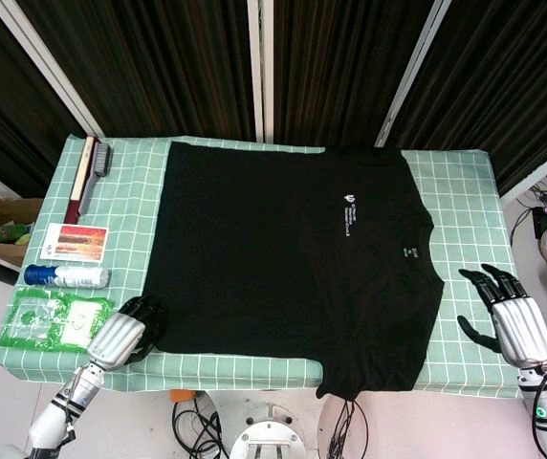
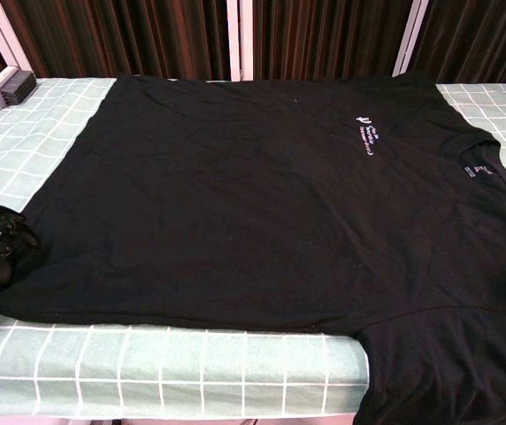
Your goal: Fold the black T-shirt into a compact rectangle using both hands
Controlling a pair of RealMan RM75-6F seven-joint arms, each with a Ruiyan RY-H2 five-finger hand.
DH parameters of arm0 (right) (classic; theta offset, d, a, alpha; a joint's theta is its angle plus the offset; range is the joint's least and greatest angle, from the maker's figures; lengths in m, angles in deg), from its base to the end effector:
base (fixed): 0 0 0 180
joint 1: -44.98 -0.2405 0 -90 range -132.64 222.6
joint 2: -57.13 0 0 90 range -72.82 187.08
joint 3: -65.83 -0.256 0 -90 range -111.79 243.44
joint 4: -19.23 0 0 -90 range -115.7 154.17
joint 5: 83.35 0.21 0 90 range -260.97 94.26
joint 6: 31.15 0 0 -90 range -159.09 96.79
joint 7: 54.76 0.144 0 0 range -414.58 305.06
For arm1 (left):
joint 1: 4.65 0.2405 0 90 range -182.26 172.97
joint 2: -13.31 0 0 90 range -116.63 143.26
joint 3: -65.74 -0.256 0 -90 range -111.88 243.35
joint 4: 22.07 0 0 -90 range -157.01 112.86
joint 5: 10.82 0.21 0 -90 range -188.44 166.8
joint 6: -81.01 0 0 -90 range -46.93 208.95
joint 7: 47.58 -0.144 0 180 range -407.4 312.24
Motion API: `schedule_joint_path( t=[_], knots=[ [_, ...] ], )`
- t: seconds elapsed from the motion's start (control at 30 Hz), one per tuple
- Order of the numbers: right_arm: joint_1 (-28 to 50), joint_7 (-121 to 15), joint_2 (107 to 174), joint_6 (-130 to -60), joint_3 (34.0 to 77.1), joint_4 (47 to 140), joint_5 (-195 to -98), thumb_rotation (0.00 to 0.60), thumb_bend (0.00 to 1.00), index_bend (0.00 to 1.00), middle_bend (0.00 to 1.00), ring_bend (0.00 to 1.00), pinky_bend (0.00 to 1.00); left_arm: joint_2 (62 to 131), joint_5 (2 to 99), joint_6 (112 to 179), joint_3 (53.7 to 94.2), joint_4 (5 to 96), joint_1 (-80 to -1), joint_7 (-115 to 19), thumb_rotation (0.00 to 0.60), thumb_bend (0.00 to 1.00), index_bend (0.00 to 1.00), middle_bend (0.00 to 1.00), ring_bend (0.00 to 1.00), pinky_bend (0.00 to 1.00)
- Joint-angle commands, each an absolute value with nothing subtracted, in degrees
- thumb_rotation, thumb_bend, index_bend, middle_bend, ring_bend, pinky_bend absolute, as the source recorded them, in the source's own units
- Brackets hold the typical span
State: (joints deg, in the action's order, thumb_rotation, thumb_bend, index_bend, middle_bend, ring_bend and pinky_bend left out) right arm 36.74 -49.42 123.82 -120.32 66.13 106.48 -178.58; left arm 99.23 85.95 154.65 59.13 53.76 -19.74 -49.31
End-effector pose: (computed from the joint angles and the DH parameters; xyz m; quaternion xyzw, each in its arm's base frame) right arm -0.2931 -0.1862 0.1448 0.6394 -0.3466 0.4496 0.5186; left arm -0.2803 0.1873 0.0015 -0.7498 -0.3781 -0.3674 0.3998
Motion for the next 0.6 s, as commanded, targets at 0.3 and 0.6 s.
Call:
schedule_joint_path(
  t=[0.3, 0.6],
  knots=[
    [38.6, -48.8, 131.0, -118.8, 72.9, 94.0, -185.9, 0.600, 0.20, 0.40, 0.31, 0.13, 0.25, 101.2, 86.5, 157.5, 59.9, 51.7, -19.6, -46.4, 0.600, 0.44, 0.61, 0.27, 0.14, 0.18],
    [38.6, -50.1, 139.3, -117.1, 74.3, 80.6, -187.7, 0.600, 0.13, 0.45, 0.30, 0.13, 0.22, 101.3, 86.3, 158.0, 59.7, 51.8, -19.5, -46.1, 0.600, 0.44, 0.61, 0.27, 0.14, 0.18]
  ],
)
